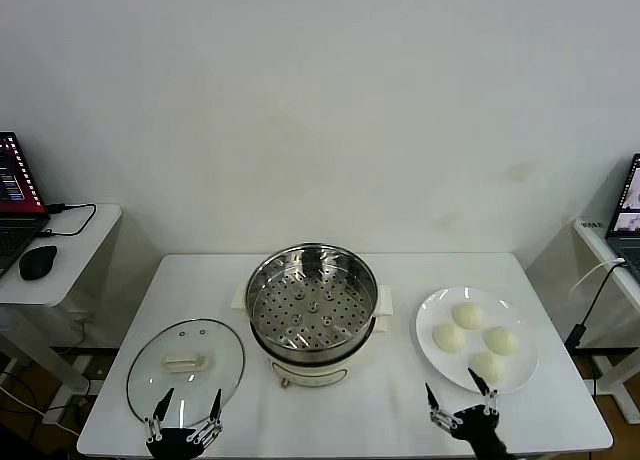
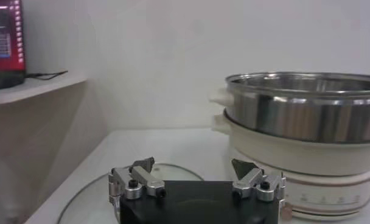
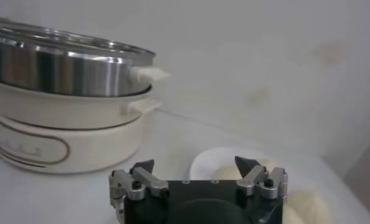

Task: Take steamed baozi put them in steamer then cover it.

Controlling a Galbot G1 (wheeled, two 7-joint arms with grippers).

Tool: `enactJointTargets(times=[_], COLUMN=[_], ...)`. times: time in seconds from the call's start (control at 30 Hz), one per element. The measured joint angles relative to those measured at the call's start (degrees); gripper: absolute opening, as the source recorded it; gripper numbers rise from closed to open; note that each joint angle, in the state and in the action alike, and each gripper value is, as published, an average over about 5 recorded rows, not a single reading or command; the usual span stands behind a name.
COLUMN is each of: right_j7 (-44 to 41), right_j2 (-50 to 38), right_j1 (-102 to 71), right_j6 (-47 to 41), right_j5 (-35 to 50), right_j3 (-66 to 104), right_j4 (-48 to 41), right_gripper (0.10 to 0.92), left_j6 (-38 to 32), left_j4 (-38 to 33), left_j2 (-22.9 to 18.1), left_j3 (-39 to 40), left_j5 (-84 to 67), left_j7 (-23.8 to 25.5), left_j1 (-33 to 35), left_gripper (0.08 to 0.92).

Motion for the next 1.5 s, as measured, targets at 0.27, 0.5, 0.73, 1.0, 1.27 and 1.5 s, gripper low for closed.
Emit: enactJointTargets(times=[0.27, 0.5, 0.73, 1.0, 1.27, 1.5], right_j7=[-5.2, -15.0, -26.2, -36.9, -43.7, -46.0], right_j2=[-9.3, -21.6, -33.6, -41.2, -42.4, -39.9], right_j1=[6.2, 15.2, 27.3, 47.8, 67.7, 79.0], right_j6=[-2.9, -5.8, -7.6, -7.7, -7.8, -9.0], right_j5=[-8.8, -13.5, -13.7, -11.1, -9.7, -9.1], right_j3=[2.5, 1.7, -5.7, -25.0, -46.0, -59.2], right_j4=[-2.5, -7.4, -14.3, -24.1, -34.1, -41.0], right_gripper=[0.823, 0.823, 0.823, 0.823, 0.823, 0.823], left_j6=[-0.1, -0.3, 0.1, 0.2, 0.4, 0.6], left_j4=[1.2, 2.1, 2.6, 2.4, 2.5, 2.7], left_j2=[0.3, 0.3, 0.8, 0.9, 1.0, 1.2], left_j3=[-0.4, -1.2, -1.4, -1.8, -2.6, -3.4], left_j5=[0.5, 1.6, 2.7, 3.1, 3.2, 3.2], left_j7=[-1.5, -3.1, -4.1, -4.8, -4.9, -4.9], left_j1=[-1.1, -1.6, -2.6, -3.5, -4.2, -4.7], left_gripper=[0.823, 0.823, 0.823, 0.823, 0.823, 0.823])
